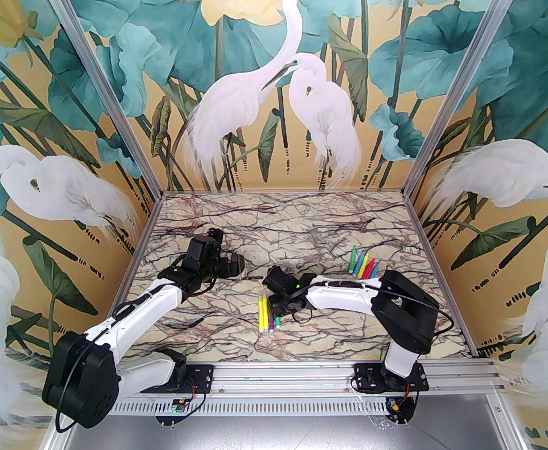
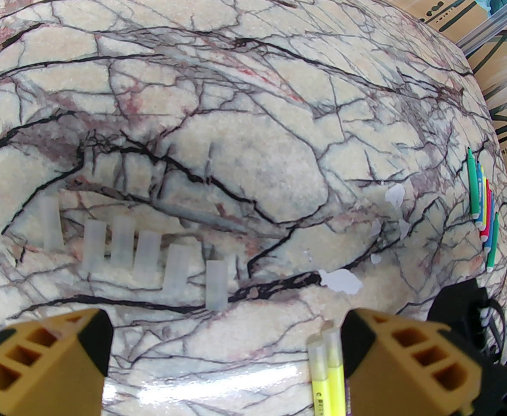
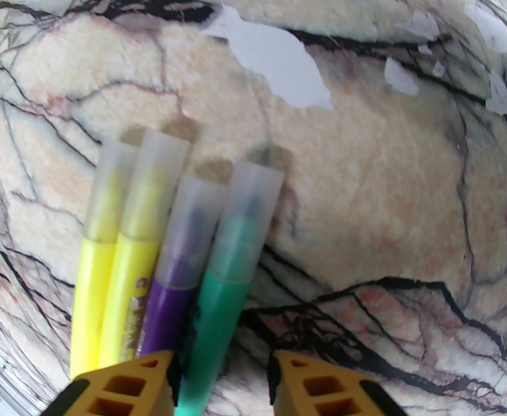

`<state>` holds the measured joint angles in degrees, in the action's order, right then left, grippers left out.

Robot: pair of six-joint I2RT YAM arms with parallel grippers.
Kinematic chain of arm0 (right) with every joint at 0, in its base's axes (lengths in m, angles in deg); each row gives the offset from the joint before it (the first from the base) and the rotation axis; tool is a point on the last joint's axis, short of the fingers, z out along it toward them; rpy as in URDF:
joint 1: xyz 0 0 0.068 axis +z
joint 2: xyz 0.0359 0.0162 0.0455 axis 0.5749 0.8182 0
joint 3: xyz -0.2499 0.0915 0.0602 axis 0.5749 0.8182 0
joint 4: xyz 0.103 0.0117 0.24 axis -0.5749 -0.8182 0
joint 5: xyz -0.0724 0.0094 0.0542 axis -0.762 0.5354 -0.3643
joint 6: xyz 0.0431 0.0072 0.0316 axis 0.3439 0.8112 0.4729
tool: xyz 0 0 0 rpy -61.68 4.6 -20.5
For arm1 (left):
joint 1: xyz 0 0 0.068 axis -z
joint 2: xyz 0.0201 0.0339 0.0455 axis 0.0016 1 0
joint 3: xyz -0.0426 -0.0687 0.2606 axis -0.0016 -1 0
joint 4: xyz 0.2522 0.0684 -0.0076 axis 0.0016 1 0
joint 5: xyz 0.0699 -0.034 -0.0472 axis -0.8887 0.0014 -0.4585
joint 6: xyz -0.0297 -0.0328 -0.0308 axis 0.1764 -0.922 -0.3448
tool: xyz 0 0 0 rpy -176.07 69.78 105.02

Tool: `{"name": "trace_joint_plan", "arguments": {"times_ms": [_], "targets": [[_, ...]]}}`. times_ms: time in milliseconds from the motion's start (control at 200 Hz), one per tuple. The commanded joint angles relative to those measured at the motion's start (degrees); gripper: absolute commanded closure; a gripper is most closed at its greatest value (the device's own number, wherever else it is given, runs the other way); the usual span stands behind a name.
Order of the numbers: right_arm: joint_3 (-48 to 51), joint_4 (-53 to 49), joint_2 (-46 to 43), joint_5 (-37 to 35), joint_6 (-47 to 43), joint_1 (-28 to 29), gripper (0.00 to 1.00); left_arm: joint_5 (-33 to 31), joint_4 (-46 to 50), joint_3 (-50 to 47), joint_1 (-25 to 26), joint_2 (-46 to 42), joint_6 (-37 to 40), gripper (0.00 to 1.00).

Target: Open the pen caps

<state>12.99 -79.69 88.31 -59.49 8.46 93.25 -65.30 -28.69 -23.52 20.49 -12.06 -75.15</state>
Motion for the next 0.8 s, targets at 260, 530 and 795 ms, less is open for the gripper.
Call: {"name": "trace_joint_plan", "arguments": {"times_ms": [260,530,795], "targets": [[-3.2,-4.9,3.1,-3.2,0.8,-0.3,0.64,1.3,-1.7,-1.2,-0.5,-1.4,-0.7,0.07],[-6.4,-9.0,6.2,-5.8,-0.3,-1.3,0.67,1.3,-1.7,-1.6,-0.5,-2.7,-1.0,0.07],[-8.9,-10.5,9.5,-6.8,-1.0,-2.0,0.7,0.7,-1.5,-1.5,-0.5,-3.0,-0.7,0.07]]}}
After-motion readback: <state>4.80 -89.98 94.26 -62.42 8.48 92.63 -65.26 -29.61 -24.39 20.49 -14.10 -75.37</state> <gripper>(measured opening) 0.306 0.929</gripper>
